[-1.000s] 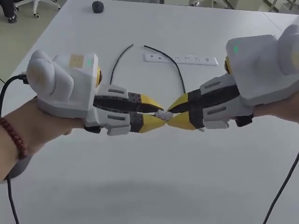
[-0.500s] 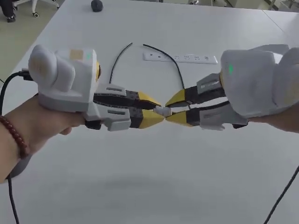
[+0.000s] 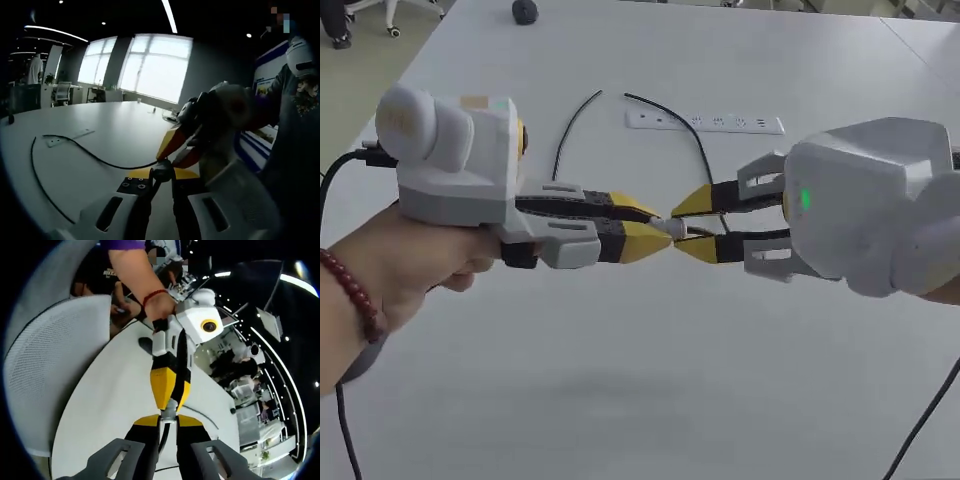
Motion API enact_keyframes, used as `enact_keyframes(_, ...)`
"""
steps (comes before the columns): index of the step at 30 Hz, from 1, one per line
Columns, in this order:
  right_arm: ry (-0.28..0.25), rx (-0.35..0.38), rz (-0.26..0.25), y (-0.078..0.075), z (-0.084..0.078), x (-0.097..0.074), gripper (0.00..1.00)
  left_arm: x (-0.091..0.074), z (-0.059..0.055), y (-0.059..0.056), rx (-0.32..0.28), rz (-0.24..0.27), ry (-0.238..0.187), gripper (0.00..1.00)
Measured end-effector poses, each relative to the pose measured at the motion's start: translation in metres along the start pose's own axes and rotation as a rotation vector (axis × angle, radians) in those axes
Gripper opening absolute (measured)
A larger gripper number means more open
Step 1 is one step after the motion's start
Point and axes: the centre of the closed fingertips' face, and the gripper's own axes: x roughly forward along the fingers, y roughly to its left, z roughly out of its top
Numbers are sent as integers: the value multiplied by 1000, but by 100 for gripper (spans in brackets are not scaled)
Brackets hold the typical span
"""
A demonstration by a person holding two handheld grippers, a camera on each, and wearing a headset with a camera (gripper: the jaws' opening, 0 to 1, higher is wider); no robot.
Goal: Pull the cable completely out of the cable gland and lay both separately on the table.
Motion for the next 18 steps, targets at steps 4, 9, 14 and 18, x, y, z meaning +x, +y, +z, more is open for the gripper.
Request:
enact_keyframes(4,10,-51,-26,-3,-1,0,6,0,3,3,-82,6,-13,15)
enact_keyframes(9,19,-111,-53,-7,-2,-2,6,1,7,5,-128,14,-28,15)
enact_keyframes(14,25,-156,-71,-9,-1,-4,6,2,9,5,-185,14,-41,15)
enact_keyframes(18,26,-190,-82,-10,0,-5,6,2,10,4,-248,6,-49,14)
